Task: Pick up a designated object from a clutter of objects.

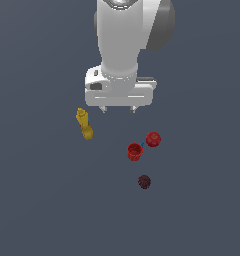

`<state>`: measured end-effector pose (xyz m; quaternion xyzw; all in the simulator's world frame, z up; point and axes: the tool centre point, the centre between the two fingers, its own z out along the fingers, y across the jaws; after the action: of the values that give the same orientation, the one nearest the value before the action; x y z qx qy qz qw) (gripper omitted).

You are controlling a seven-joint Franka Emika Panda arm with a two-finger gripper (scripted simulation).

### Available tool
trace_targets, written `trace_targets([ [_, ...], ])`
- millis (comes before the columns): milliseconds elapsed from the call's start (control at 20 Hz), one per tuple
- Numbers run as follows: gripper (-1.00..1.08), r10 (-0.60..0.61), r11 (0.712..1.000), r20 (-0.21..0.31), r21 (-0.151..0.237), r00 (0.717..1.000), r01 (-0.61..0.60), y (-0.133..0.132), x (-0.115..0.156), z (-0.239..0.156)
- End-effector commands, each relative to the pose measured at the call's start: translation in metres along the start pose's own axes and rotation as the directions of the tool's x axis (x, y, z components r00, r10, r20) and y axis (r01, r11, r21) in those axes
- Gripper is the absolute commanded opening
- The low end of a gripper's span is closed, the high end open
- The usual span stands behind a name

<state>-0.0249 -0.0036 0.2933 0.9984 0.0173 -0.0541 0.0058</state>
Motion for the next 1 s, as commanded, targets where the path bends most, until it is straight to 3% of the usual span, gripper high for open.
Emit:
trace_targets([
  [0,1.00,0.000,1.000,0.000,0.000,1.000,0.000,0.000,0.000,0.000],
  [450,1.00,0.027,1.000,-0.049,-0.014,0.998,-0.028,0.005,0.009,-0.023],
  [950,1.00,0.006,1.000,-0.049,-0.017,0.999,-0.007,0.002,0.017,-0.017],
])
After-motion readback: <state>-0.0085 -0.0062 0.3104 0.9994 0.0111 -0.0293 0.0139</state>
